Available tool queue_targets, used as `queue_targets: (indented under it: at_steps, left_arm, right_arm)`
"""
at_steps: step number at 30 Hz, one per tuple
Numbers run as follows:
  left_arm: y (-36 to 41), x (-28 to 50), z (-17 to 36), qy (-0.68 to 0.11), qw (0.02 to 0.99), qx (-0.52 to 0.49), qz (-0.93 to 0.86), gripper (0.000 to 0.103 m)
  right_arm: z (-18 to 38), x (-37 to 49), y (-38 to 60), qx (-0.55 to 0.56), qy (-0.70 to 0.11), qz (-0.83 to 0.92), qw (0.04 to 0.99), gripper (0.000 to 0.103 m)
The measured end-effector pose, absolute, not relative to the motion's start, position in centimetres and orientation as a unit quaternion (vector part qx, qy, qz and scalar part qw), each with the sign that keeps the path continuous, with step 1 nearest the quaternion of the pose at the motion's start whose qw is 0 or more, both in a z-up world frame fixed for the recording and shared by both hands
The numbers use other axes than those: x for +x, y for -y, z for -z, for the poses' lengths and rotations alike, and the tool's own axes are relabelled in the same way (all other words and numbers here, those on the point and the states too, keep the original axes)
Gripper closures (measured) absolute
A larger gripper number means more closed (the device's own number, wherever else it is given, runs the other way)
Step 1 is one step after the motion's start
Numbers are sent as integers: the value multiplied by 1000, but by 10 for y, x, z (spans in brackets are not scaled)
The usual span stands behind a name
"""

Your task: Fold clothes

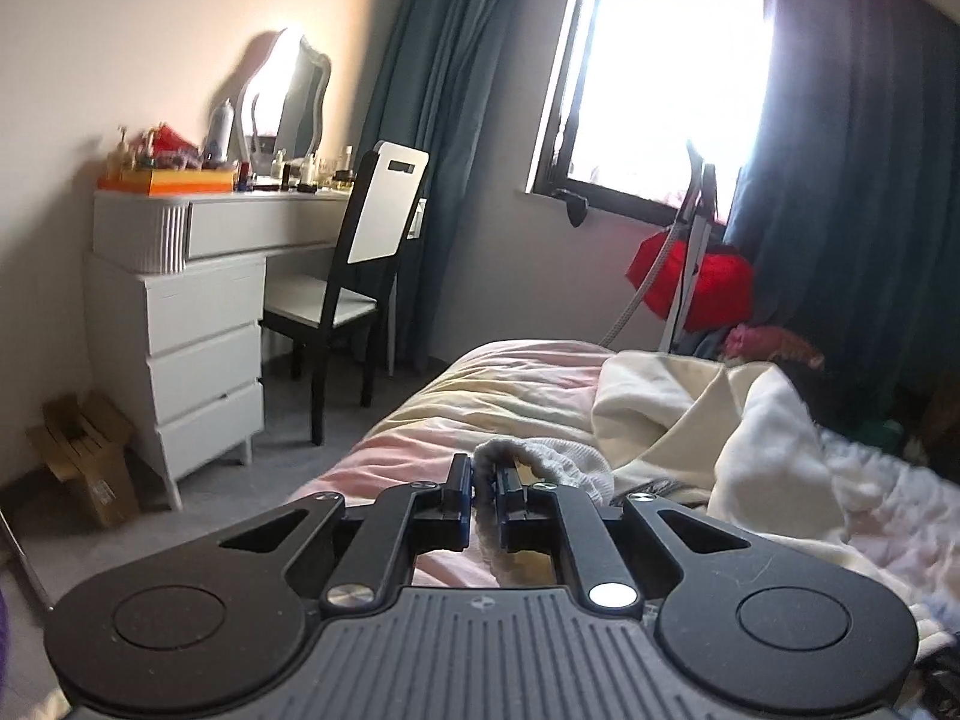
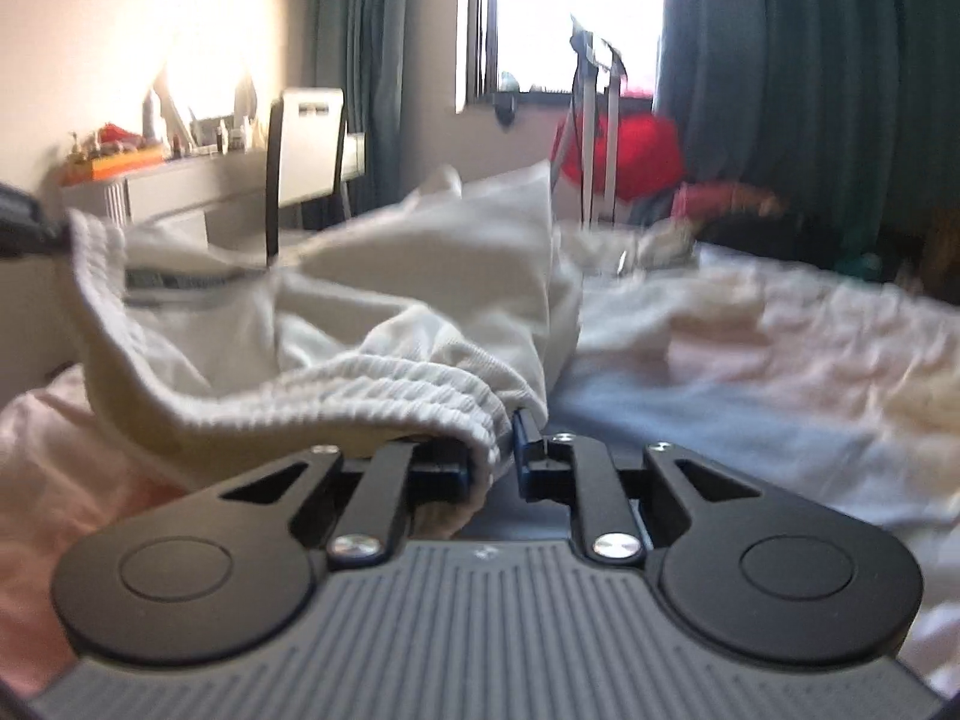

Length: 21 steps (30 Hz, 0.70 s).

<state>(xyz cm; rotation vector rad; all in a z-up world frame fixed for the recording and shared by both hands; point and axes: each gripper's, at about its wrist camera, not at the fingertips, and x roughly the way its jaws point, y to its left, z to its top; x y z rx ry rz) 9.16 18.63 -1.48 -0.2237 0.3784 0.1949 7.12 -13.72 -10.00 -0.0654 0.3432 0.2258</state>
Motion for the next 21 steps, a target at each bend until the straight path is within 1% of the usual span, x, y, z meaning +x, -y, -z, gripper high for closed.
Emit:
queue_targets:
  at_steps: [3,5,7,11,13,16,18,20,21]
  left_arm:
    - [-193,90,13,-182,969,-139,-92,95]
    - [-198,87,12,-180,967,-158,-87,95]
    - [-198,84,10,-177,967,-161,-84,94]
    - [-192,82,10,-197,965,-147,-90,94]
    - [-190,87,16,-228,959,-133,-101,94]
    - [-196,92,27,-275,947,-129,-105,92]
    - [-201,94,32,-297,940,-135,-101,90]
    - [-208,91,33,-310,934,-148,-97,86]
    - [-209,88,32,-315,932,-153,-96,79]
  right_arm:
    - [68,48,139,-39,-118,-107,987,87]
    - [50,29,138,-62,-92,-101,989,87]
    - [43,12,137,-87,-95,-100,987,86]
    - [59,2,136,-73,-189,-127,971,84]
    - [76,12,136,-46,-257,-145,954,82]
    - [93,26,134,-42,-322,-151,934,79]
    - [93,29,137,-28,-338,-153,928,78]
    - [87,29,144,1,-348,-164,923,71]
    - [86,28,147,17,-355,-170,919,71]
